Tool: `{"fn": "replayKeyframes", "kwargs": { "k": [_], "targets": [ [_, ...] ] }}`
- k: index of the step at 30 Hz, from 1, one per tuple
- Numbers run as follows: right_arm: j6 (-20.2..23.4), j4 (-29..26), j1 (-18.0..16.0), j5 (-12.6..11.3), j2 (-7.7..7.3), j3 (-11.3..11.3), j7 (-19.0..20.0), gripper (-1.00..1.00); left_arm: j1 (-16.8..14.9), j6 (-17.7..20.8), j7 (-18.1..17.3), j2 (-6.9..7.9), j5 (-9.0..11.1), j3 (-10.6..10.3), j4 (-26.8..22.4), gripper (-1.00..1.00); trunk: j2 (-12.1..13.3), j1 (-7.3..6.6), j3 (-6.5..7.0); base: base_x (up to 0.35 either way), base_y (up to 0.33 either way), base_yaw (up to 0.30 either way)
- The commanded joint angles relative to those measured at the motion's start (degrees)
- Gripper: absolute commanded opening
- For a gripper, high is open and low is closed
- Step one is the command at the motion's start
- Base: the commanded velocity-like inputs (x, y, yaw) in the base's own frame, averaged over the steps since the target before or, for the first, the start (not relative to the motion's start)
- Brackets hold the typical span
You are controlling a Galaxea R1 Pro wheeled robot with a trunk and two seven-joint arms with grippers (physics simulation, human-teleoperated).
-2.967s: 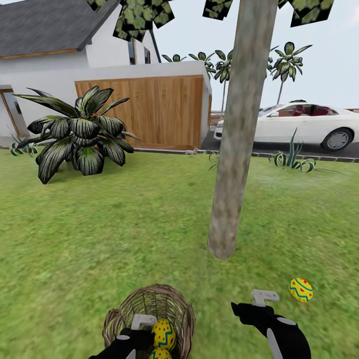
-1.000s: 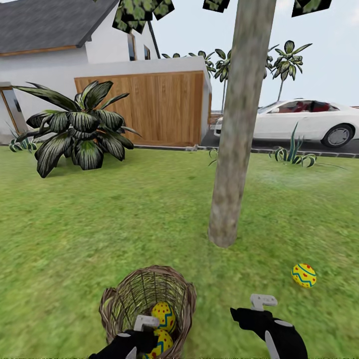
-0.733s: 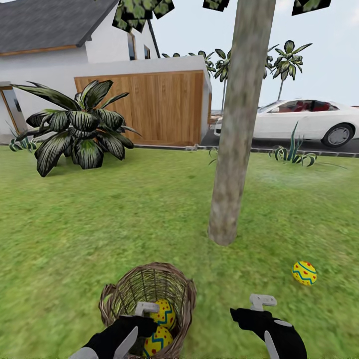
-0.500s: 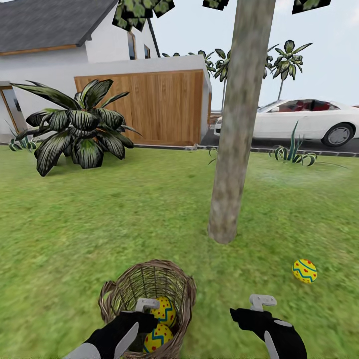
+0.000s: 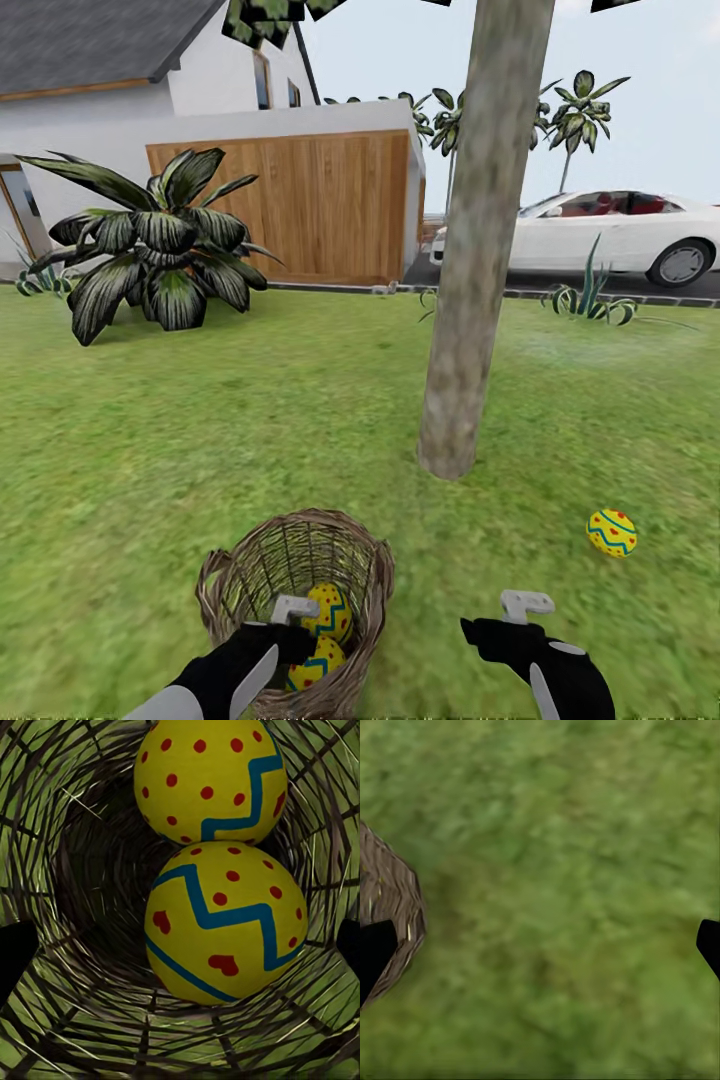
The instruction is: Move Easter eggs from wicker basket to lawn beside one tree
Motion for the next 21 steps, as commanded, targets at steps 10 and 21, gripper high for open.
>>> {"fn": "replayKeyframes", "kwargs": {
  "k": [10,21],
  "targets": [
    [0.3,-0.1,0.0,-0.1,0.01,-0.2,0.3,1.0,-3.1,4.9,0.6,-0.19,0.8,-0.5,-0.4,1.0,-0.2,0.24,-2.28,0.0,0.0,0.0],
    [0.3,-0.1,0.0,-0.2,0.01,0.0,0.3,1.0,-10.3,17.1,1.0,-0.2,1.4,-0.2,-0.8,1.0,-0.2,0.29,-2.72,0.0,0.0,0.0]
  ]
}}
